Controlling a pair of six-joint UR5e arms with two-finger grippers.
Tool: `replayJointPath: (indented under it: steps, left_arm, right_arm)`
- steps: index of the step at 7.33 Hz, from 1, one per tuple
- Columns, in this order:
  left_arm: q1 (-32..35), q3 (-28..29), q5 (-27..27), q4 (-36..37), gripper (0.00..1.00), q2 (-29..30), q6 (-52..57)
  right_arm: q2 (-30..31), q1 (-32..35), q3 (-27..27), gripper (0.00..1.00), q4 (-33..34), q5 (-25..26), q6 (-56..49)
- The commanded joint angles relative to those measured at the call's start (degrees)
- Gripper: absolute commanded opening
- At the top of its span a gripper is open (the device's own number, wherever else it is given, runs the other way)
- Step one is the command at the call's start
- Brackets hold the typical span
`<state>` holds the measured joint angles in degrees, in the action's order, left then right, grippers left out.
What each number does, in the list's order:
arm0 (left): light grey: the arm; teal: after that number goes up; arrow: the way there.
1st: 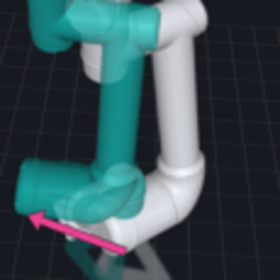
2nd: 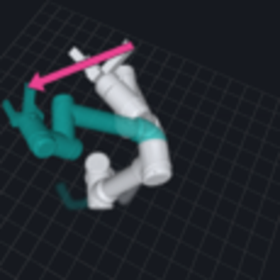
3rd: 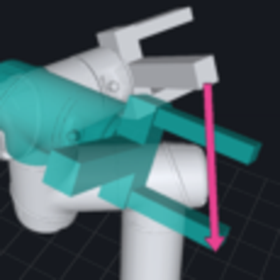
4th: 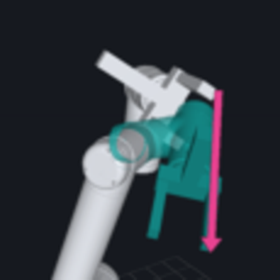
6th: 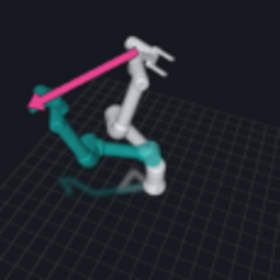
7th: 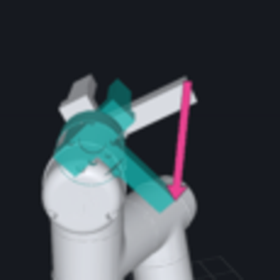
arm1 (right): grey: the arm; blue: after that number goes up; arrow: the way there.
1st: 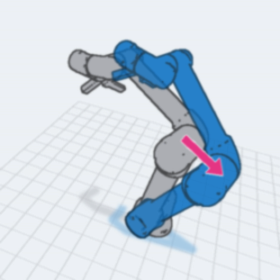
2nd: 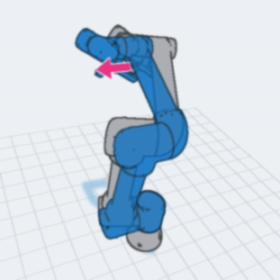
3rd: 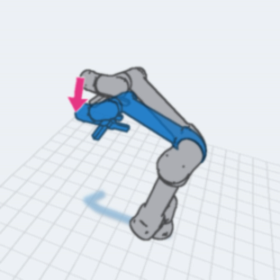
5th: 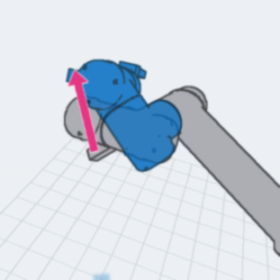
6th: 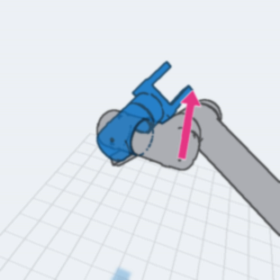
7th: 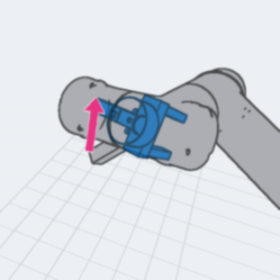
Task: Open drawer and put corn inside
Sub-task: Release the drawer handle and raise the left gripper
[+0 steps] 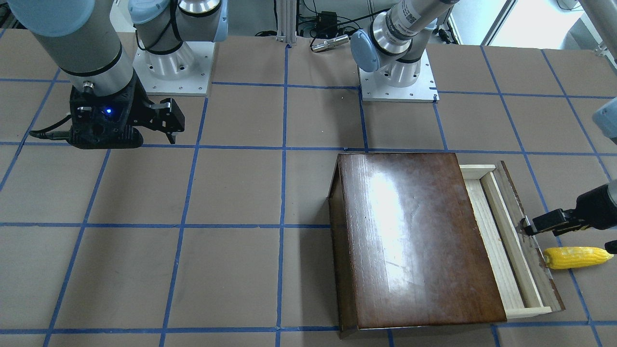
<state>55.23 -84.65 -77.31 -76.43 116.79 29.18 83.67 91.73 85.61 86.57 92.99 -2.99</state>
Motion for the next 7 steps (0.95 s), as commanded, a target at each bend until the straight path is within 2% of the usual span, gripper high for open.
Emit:
replayJointPath:
  steps: [1, 2, 3, 4, 7]
  left_arm:
    - [0.3, 1.8, -0.1, -1.5, 1.00, -1.7, 0.0]
    - [0.1, 3.7, -0.5, -2.3, 1.00, -1.9, 0.5]
    - [0.0, 5.2, -3.4, -2.3, 1.00, -1.7, 7.0]
    - [-1.2, 5.5, -8.3, -1.9, 1.00, -1.0, 18.1]
    - [-2.6, 5.5, -13.0, 0.0, 1.00, 1.4, 42.5]
  right_arm:
    - [0.0, -0.1, 0.0, 1.00, 0.1, 0.1, 0.0]
    - [0.0, -0.1, 0.0, 1.00, 0.0, 0.0, 0.0]
    - [0.0, 0.0, 0.0, 1.00, 0.0, 0.0, 0.0]
    - [0.0, -0.1, 0.0, 1.00, 0.0, 0.0, 0.0]
    - [0.0, -0.1, 0.0, 1.00, 0.0, 0.0, 0.0]
